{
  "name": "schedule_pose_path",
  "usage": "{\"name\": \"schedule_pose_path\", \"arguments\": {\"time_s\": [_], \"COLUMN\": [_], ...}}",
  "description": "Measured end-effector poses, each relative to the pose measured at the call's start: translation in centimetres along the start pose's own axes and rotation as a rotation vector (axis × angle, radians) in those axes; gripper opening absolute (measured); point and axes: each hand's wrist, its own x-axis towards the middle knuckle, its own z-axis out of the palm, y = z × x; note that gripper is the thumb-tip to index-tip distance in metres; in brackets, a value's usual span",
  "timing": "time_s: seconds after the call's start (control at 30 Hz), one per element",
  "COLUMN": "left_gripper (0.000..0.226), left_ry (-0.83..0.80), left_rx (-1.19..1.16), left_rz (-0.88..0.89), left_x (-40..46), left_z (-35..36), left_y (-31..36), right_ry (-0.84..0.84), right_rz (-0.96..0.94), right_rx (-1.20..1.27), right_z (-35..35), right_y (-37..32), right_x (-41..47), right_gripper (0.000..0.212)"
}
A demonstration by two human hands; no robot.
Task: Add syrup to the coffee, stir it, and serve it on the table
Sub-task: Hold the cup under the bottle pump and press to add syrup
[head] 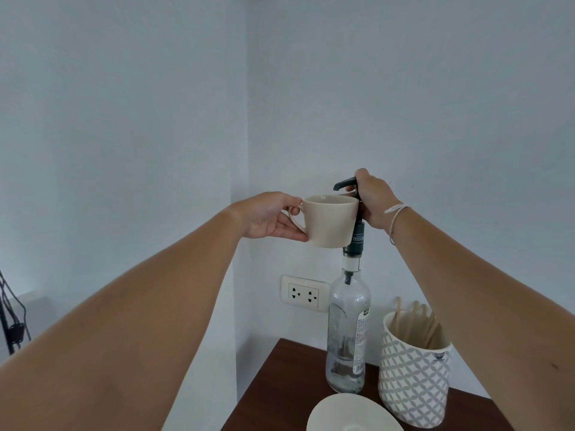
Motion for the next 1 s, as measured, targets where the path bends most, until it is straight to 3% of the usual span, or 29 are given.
{"name": "schedule_pose_path", "arguments": {"time_s": [1.0], "left_gripper": [0.031], "left_ry": [0.01], "left_rx": [-0.004], "left_rz": [-0.004], "left_x": [-0.23], "left_z": [0.12], "left_y": [0.05], "right_ry": [0.073], "right_rz": [-0.096], "right_rx": [-0.017], "right_z": [0.31], "right_y": [0.47], "right_x": [0.48], "right_gripper": [0.029]}}
